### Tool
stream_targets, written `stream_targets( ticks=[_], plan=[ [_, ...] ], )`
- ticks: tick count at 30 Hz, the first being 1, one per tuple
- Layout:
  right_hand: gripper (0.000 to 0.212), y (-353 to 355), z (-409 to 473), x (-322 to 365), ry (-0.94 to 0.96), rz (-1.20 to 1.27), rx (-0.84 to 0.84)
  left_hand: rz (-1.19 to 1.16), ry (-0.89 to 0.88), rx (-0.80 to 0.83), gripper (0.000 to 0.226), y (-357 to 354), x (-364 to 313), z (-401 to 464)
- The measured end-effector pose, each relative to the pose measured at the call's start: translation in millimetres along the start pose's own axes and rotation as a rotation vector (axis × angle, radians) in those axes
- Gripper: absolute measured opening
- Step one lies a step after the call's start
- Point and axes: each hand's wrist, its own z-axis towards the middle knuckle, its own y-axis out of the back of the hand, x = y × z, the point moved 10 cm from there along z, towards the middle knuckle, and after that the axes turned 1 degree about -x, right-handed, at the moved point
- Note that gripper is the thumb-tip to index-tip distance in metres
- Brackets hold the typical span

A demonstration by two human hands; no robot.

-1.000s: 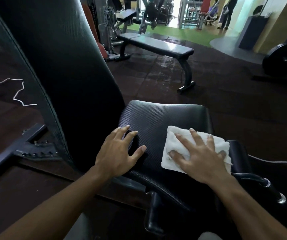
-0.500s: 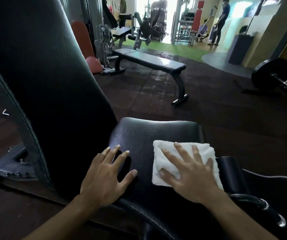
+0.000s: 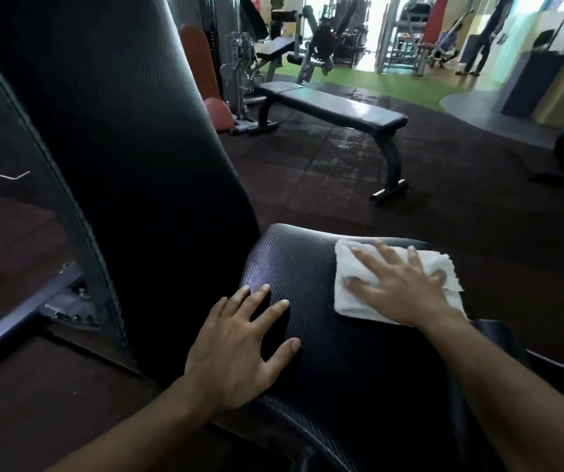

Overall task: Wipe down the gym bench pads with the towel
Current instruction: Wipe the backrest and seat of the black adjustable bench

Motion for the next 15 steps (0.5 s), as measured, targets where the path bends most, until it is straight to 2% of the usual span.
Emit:
stream_targets(
  ticks=[3, 6, 8, 12, 15],
  plan=[
    [0.073, 3, 11, 15, -0.012, -0.029, -0.018, -0.005, 0.004, -0.001, 0.073, 1, -1, 0],
    [0.081, -6, -11, 31, 0.142, -0.108, -0.049, -0.022, 0.008, -0.016, 0.071, 3, -1, -1],
    [0.085, -5, -21, 23, 0.177, -0.107, -0.009, -0.028, 0.002, -0.028, 0.07, 3, 0, 0],
    [0.09, 11, -25, -1, 0.056, -0.005, -0.03, -0.025, 0.008, -0.033, 0.071, 3, 0, -1],
    [0.074, -2, -21, 11, 0.012, 0.086, 0.063, -0.03, -0.003, -0.041, 0.072, 2, 0, 0]
  ],
)
